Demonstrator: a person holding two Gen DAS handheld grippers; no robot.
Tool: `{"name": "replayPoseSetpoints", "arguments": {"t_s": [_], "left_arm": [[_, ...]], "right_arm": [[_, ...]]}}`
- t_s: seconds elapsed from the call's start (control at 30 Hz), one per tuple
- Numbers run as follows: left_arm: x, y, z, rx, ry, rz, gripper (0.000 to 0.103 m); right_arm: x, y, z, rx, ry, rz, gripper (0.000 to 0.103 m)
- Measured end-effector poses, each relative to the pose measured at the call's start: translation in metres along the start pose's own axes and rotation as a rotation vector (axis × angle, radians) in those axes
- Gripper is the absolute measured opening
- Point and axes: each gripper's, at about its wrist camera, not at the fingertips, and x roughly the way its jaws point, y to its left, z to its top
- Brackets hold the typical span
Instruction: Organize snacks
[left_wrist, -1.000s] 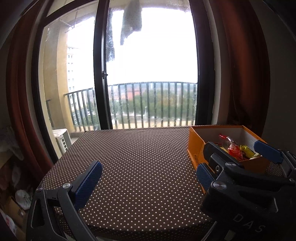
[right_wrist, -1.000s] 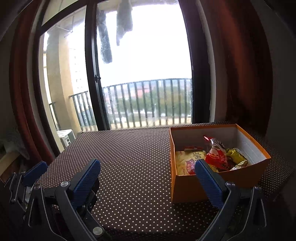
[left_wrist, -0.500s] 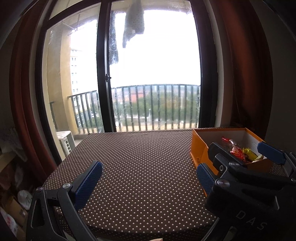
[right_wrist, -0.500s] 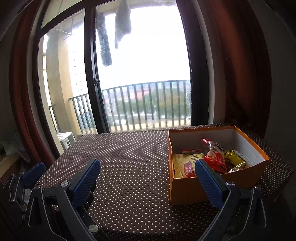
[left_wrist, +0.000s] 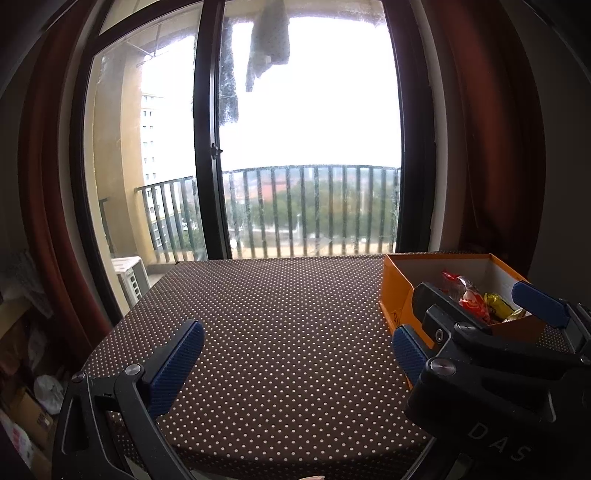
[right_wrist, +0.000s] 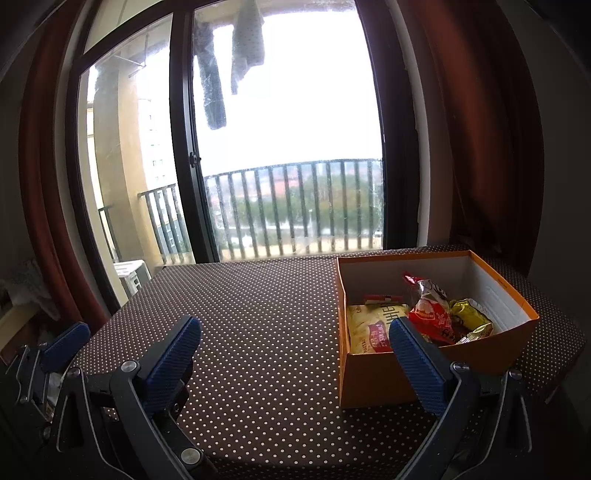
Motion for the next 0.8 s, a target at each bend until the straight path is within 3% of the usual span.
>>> {"name": "replayPoseSetpoints", "arguments": {"t_s": [0.8], "left_arm": [[0.0071,-0.0021,-0.0043,-0.008,0.026,-0.004,0.102]], "right_arm": [[0.0053,-0.0008,-0.0026,0.005,0.016,-0.003,0.103]]}}
